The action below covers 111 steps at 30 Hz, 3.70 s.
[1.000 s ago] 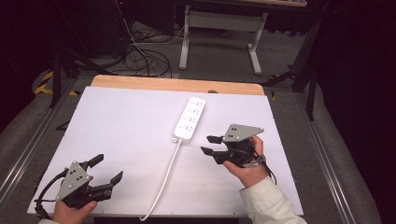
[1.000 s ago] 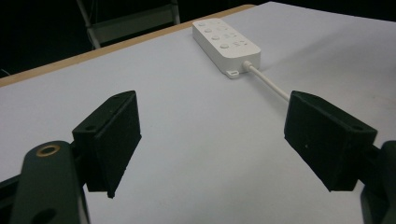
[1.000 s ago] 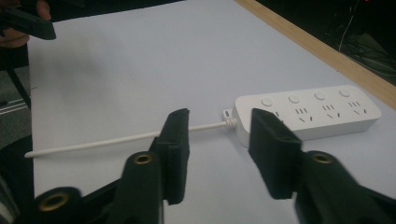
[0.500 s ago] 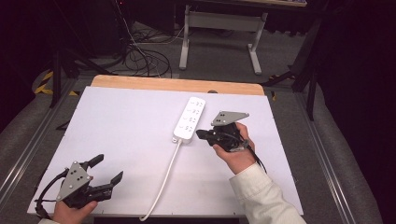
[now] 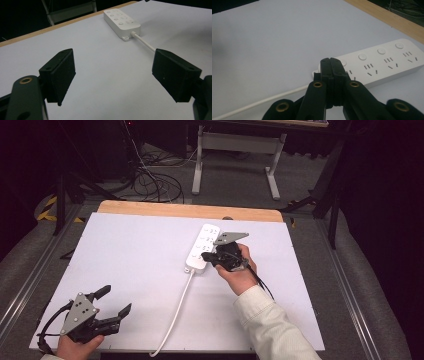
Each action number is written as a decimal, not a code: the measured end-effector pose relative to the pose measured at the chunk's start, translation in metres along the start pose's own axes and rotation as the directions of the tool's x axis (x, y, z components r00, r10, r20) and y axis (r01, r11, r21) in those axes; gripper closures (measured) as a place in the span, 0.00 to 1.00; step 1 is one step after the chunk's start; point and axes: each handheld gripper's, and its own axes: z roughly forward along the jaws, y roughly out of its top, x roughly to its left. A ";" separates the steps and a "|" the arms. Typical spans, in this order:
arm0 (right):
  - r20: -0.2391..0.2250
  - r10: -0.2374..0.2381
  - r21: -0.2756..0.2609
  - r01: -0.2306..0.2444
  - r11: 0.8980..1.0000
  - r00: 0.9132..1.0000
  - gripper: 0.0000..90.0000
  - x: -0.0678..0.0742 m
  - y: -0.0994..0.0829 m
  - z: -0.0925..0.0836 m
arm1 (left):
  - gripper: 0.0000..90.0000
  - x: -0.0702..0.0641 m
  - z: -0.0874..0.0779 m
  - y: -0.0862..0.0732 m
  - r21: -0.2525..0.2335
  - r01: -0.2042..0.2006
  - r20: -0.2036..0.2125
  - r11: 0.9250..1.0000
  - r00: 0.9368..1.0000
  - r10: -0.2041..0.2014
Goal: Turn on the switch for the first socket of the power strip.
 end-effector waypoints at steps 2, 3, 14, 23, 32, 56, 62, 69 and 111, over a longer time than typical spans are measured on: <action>0.002 -0.001 -0.002 0.001 1.000 1.000 1.00 0.000 0.000 0.003 | 0.22 0.000 0.000 0.000 0.001 -0.004 -0.002 1.000 1.000 0.004; 0.001 0.007 -0.010 -0.007 1.000 1.000 1.00 -0.001 0.000 0.008 | 0.22 0.000 0.000 0.000 0.002 -0.005 -0.002 1.000 1.000 0.005; 0.031 0.039 -0.020 -0.039 0.999 0.999 1.00 -0.012 -0.007 0.034 | 0.22 0.000 0.000 0.000 0.001 -0.004 -0.001 1.000 1.000 0.004; 0.037 0.044 -0.034 -0.042 0.999 0.998 1.00 -0.016 -0.011 0.051 | 0.22 0.000 0.000 0.000 0.002 -0.004 -0.009 1.000 1.000 0.004; 0.049 0.044 -0.040 -0.043 0.998 0.998 1.00 -0.018 -0.016 0.067 | 0.22 -0.001 0.000 0.000 0.007 -0.010 -0.009 1.000 1.000 0.010; 0.067 0.048 -0.066 -0.043 0.997 0.997 0.99 -0.023 -0.021 0.082 | 0.22 -0.001 0.001 -0.001 0.010 -0.005 -0.003 1.000 1.000 0.005; 0.061 0.046 -0.068 -0.042 0.997 0.997 0.99 -0.023 -0.022 0.084 | 0.22 -0.001 0.002 -0.001 0.009 -0.004 -0.003 1.000 1.000 0.004; 0.068 0.049 -0.066 -0.045 0.997 0.996 1.00 -0.022 -0.022 0.084 | 0.22 -0.002 0.002 -0.001 0.010 -0.005 -0.002 1.000 1.000 0.005; 0.094 0.031 -0.018 -0.030 0.999 0.995 1.00 -0.019 -0.019 0.088 | 0.22 -0.001 0.002 -0.001 0.016 -0.009 -0.007 1.000 1.000 0.009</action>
